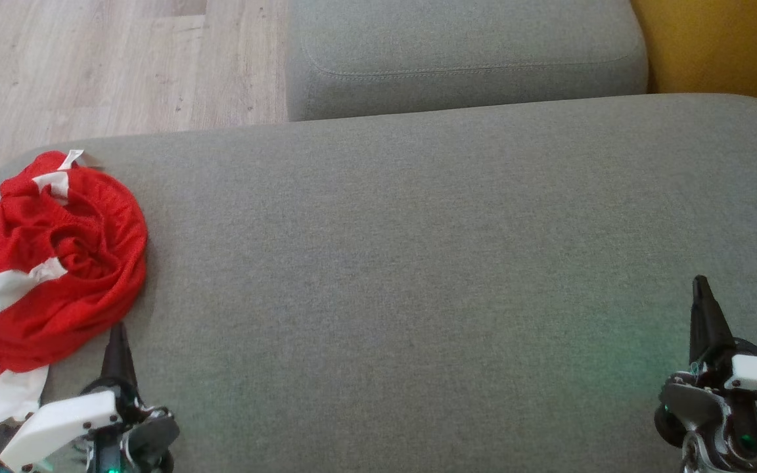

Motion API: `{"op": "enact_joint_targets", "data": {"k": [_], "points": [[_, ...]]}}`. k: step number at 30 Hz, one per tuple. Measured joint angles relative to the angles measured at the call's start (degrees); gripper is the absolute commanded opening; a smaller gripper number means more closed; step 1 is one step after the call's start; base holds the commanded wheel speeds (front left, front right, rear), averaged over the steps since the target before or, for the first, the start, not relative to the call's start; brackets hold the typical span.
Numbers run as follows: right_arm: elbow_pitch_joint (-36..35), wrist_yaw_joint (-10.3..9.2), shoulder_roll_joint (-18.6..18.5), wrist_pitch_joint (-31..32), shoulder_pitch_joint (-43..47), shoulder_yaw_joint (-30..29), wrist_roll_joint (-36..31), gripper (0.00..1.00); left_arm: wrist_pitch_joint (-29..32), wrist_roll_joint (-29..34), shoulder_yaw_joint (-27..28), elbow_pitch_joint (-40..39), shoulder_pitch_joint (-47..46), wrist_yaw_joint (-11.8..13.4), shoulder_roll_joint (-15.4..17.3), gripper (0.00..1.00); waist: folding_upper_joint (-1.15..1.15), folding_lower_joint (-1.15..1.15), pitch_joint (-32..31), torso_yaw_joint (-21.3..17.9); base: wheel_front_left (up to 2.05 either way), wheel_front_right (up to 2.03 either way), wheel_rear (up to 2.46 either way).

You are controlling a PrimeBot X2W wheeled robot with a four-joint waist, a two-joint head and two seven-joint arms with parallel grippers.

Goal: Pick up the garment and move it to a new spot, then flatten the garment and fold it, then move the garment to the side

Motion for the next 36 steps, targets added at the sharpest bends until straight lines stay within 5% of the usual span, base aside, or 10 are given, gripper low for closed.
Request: {"op": "enact_joint_targets", "data": {"k": [36], "points": [[0.0, 0.0, 0.0, 0.0, 0.0, 0.0, 0.0, 0.0, 0.0, 0.0, 0.0, 0.0, 0.0, 0.0, 0.0, 0.0, 0.0, 0.0, 0.0, 0.0, 0.0, 0.0, 0.0]]}}
